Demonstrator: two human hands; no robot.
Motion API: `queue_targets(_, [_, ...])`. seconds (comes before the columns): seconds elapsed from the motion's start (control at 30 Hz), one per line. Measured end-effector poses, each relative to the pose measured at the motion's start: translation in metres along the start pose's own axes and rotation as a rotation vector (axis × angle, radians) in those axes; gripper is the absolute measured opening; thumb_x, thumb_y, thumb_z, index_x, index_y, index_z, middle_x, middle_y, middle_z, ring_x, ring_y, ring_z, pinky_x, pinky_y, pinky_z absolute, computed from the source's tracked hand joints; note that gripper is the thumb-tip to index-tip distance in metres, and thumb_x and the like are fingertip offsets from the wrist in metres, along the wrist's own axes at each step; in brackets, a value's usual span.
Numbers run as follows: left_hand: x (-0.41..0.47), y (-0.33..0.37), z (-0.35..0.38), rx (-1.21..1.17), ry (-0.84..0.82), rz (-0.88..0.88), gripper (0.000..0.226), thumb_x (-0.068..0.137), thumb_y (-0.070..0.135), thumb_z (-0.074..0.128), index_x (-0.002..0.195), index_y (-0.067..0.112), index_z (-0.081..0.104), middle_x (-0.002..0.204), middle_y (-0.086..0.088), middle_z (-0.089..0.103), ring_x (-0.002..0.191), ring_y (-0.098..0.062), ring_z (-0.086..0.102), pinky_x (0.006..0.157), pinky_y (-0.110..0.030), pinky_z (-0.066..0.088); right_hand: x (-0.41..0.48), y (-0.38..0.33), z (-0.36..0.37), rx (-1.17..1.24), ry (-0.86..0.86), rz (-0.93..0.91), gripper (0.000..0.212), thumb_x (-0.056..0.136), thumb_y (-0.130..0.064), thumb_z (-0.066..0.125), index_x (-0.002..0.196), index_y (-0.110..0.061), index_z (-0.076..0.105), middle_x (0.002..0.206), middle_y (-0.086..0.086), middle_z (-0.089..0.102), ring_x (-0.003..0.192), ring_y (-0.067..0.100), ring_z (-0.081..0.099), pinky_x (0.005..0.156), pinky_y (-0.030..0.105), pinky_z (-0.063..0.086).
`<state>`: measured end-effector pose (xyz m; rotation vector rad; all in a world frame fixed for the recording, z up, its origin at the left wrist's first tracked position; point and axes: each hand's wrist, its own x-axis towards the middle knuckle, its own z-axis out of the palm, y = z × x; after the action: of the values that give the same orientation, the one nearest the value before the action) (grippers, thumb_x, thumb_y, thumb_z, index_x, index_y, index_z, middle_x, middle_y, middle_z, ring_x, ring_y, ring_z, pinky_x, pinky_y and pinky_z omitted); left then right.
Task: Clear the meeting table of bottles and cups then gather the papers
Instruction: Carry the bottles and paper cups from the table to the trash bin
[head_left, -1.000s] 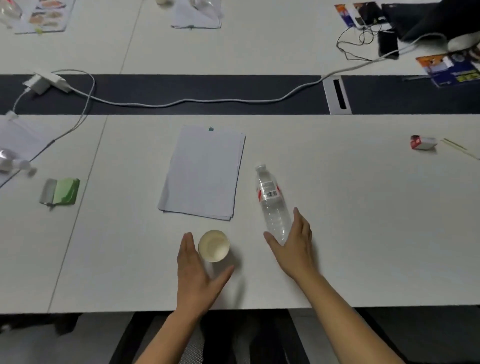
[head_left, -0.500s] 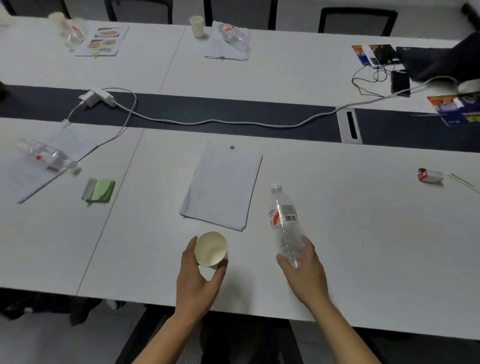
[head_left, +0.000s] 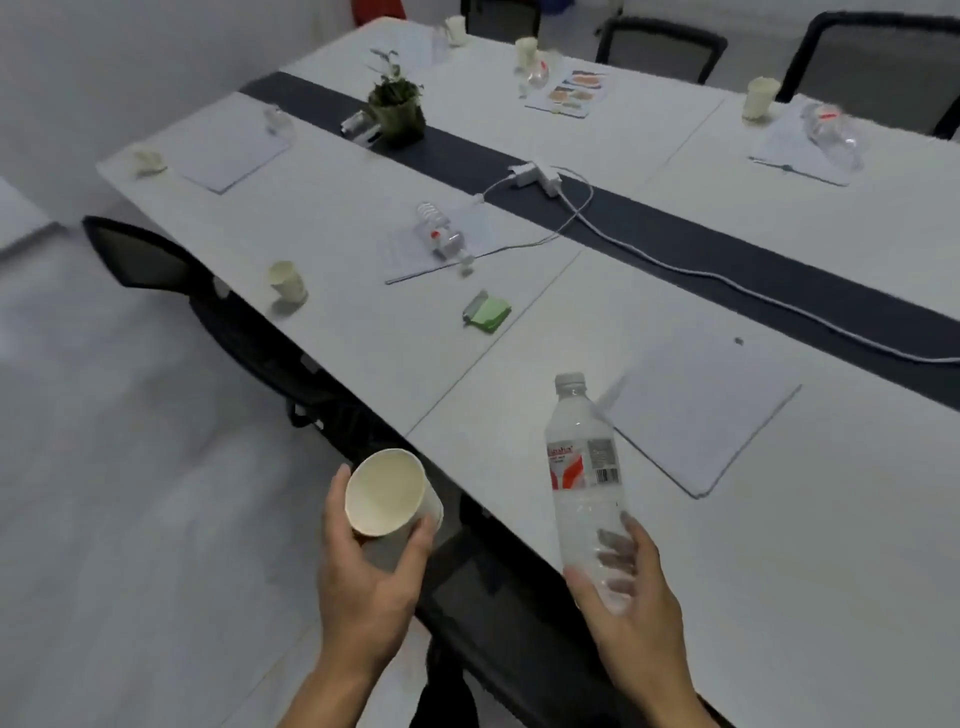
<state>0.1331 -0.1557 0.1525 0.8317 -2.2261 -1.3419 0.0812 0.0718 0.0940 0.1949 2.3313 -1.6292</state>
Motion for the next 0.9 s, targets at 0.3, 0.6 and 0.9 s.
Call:
queue_targets(0.3, [0.083, -0.074, -0.222, -0.103, 0.477, 0.012, 0.073, 0.072, 0.045, 0.082, 0.133, 0.036, 0.042, 0.115, 0.037, 0.051, 0.1, -0.008, 0.061, 0.076, -0.02, 0.047, 0.012, -0.157, 0.222, -0.058, -0.285, -0.339, 0.077, 0.077, -0.042, 0.077, 0.142, -0.036, 0.037, 0.119, -0.025, 0.058, 0.099, -0.017, 0.059, 0.075, 0.008, 0.051])
queue_targets(0.6, [0.224, -0.146, -0.419, -0.109, 0.694, 0.052, 0.066, 0.075, 0.039, 0.073, 0.134, 0.035, 0.044, 0.118, 0.037, 0.051, 0.102, -0.005, 0.059, 0.076, -0.01, 0.049, 0.011, -0.297, 0.479, -0.015, -0.443, -0.536, 0.072, 0.08, -0.041, 0.078, 0.139, -0.046, 0.038, 0.119, -0.021, 0.065, 0.105, -0.008, 0.063, 0.086, 0.017, 0.053])
queue_targets(0.9, [0.428, -0.227, -0.498, -0.126, 0.688, 0.01, 0.066, 0.072, 0.039, 0.076, 0.132, 0.034, 0.047, 0.119, 0.03, 0.055, 0.104, -0.01, 0.061, 0.076, -0.011, 0.049, 0.095, -0.357, 0.683, 0.05, -0.469, -0.483, 0.078, 0.075, -0.039, 0.08, 0.143, -0.039, 0.042, 0.118, -0.023, 0.067, 0.102, 0.001, 0.069, 0.091, 0.04, 0.057])
